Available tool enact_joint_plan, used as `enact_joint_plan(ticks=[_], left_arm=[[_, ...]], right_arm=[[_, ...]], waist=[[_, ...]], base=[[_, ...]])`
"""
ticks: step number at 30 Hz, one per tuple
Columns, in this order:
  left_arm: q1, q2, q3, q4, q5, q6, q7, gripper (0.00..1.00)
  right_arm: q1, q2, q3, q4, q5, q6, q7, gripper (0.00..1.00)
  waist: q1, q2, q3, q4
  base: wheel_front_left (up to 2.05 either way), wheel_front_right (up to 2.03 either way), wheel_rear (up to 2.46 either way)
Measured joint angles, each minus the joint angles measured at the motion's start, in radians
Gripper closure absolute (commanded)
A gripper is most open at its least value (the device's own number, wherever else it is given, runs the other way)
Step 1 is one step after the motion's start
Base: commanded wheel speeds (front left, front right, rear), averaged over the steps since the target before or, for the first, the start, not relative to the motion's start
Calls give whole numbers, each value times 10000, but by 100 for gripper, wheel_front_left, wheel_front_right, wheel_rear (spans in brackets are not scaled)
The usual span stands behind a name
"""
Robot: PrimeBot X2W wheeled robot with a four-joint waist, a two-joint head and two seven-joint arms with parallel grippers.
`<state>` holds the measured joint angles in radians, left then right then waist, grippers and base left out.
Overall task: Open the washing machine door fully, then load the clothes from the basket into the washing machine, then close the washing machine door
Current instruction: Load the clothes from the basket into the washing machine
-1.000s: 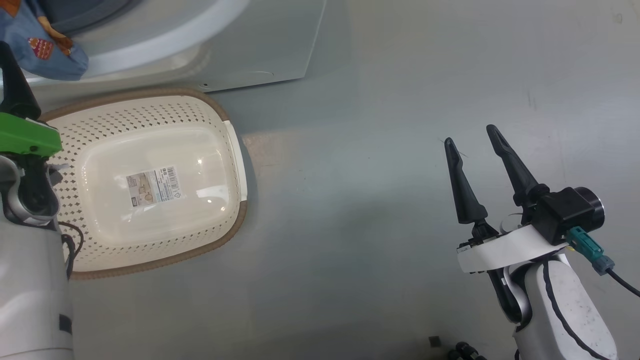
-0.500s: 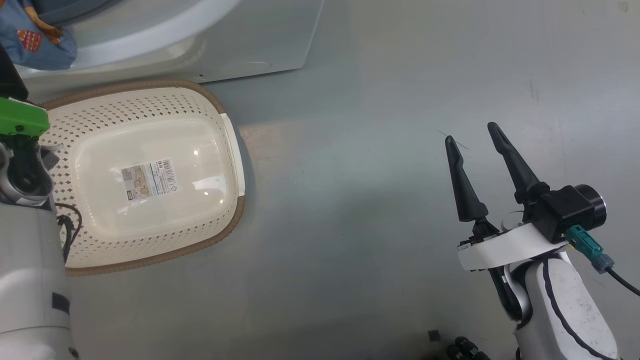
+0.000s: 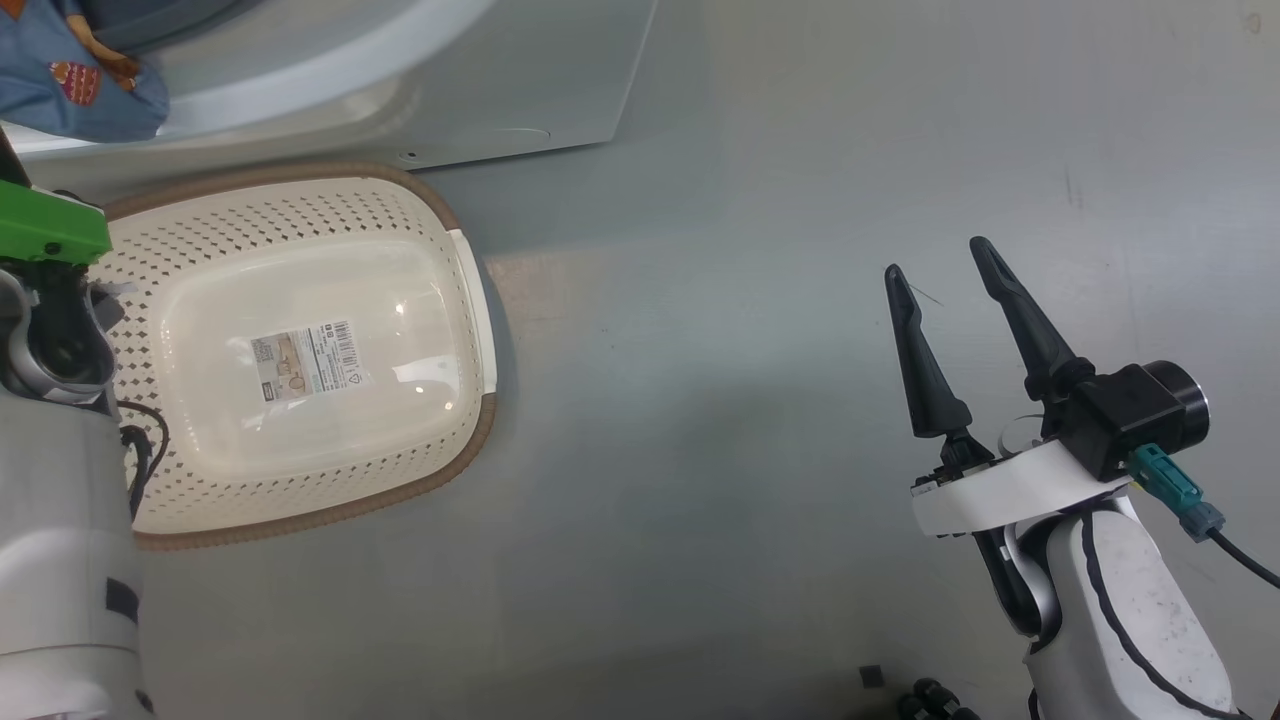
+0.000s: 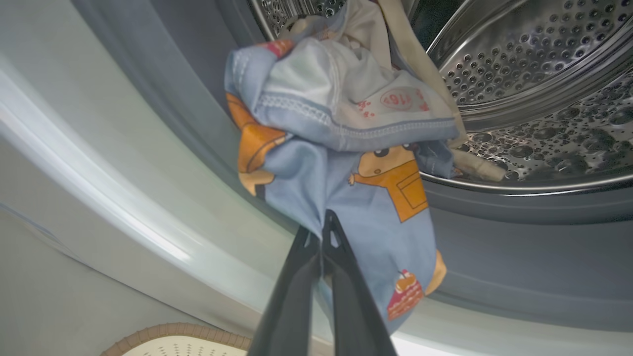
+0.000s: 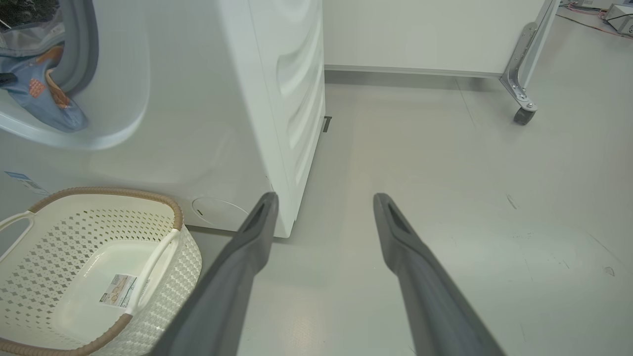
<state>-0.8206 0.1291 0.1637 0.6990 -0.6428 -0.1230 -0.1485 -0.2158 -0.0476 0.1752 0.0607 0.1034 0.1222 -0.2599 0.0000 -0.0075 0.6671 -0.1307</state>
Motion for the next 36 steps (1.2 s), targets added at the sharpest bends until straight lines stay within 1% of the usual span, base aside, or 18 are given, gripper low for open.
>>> enact_joint_plan(ticks=[4,8,16,18,20,30,36], left_arm=[[-8,15,-274,-4,-59,0,-40,100],[-81,150,-546,-63,-90,-2,-113,100],[-679,370,-1032,-602,-192,-10,-123,100],[-992,782,-1030,-621,-146,-12,-115,100],[-1188,1035,-1022,-581,-59,-12,-94,100],[-2242,1584,-1208,48,447,-10,535,100],[-2934,1847,-1246,366,502,146,949,100]], right_arm=[[0,0,0,2,15,0,0,0],[0,0,21,2,33,0,0,0],[0,0,157,6,161,0,0,0],[0,4,418,15,299,0,0,0],[0,8,514,23,368,0,0,0],[-1,6,1064,75,878,0,0,0],[2,10,1371,73,1080,-8,0,0]], waist=[[0,0,-25,14],[0,0,-59,25],[0,0,-131,-1],[0,0,-124,-86],[0,0,-111,-171],[0,0,26,-785],[0,0,186,-1228]], base=[[0,0,0],[0,0,0],[0,0,0],[0,0,0],[0,0,0],[0,0,0],[0,0,0]])
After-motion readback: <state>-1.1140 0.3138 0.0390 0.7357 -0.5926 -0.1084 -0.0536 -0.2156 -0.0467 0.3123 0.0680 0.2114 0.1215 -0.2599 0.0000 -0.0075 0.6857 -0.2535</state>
